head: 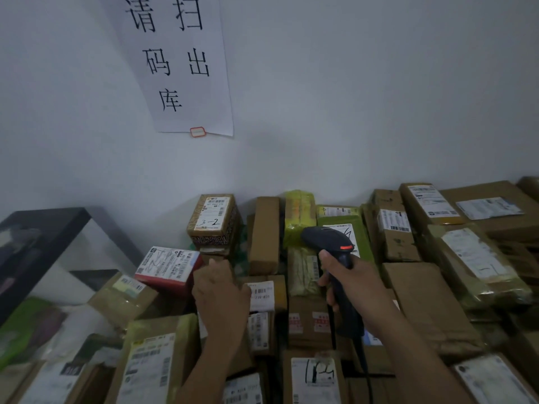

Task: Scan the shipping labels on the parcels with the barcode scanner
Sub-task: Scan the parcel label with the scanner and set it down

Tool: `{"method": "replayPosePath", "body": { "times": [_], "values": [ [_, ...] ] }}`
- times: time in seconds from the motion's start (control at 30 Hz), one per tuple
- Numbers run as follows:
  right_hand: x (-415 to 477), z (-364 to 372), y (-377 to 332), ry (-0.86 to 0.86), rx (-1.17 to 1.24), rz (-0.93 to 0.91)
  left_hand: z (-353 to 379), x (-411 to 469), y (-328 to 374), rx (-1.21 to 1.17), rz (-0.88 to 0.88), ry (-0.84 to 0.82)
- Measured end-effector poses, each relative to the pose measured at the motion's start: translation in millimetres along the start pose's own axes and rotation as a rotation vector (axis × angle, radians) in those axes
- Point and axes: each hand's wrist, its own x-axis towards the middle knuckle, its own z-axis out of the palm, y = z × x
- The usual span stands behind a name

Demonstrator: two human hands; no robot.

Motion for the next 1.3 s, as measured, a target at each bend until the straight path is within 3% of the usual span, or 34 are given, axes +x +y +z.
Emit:
{"method": "replayPosePath", "body": {
  "times": [0.07,0.2,0.67,0.83,1.3],
  "values": [
    [-13,4,-3,-0.019,-0.015,-0.005,0,-6,-10,0.036,-0.12,-0.142],
    [-38,9,-7,-0.072,-0.062,-0.018,1,-7,-17,0.056,-0.172,-0.267],
    [-83,21,-5,-0.038,-0.241,-0.035,-6,-35,3,-0.182,0.075,-0.298],
    [-103,35,-13,-0.047,-0.281,-0.071,-14,-43,-12,-0.141,0.187,-0.443],
    [-229,94,-38,-0.076,-0.364,-0.215,-110,-92,-148,-0.094,0.334,-0.137]
  ]
}}
